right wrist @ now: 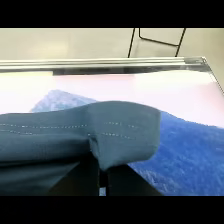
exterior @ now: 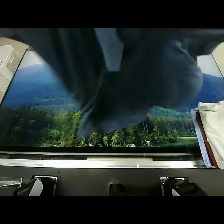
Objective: Fold the clothes and pants, and hang the long-sleeved shirts on hangers.
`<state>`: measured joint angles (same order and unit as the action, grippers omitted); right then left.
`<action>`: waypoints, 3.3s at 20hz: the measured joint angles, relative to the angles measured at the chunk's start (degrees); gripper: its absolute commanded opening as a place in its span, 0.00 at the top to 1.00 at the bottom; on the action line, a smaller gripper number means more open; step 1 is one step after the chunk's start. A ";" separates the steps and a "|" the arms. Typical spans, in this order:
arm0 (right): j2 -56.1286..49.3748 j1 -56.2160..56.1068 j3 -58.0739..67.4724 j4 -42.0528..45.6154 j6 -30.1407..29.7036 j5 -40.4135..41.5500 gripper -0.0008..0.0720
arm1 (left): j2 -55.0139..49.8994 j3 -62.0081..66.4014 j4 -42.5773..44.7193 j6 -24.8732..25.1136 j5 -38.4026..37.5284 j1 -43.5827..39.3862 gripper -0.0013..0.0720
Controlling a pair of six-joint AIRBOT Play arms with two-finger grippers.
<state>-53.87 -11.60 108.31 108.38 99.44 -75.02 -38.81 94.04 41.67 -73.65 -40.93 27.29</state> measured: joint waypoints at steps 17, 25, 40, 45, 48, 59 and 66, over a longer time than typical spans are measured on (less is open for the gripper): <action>-10.93 0.02 -2.03 -0.98 2.23 8.55 0.93 | -2.12 -24.13 1.33 0.35 -14.03 -0.52 0.95; -41.27 0.15 -3.50 -24.15 7.98 3.08 0.17 | -12.33 -54.75 2.03 0.37 -12.63 -1.51 0.53; -29.68 23.26 -39.26 -37.07 -4.55 -16.31 0.02 | -17.03 -57.75 1.42 0.35 -22.82 -3.52 0.09; -21.27 23.78 -62.55 -43.12 -8.70 -9.49 0.03 | -17.42 -62.51 0.37 -1.18 -16.61 -21.18 0.09; -19.47 23.85 -69.68 -46.82 -10.36 -5.84 0.03 | -18.01 -63.36 -2.12 -3.13 -10.23 -29.14 0.09; -18.47 15.61 -76.11 -53.53 -14.38 -1.33 0.01 | -27.58 -46.60 6.93 -3.82 -7.80 -22.14 0.09; -18.43 9.27 -76.28 -54.05 -10.82 2.47 0.10 | -32.39 -39.78 16.15 -5.84 -17.62 -16.81 0.09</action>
<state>-72.29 -2.33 32.03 54.33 88.62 -72.55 -71.20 54.26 57.82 -79.48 -58.54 10.48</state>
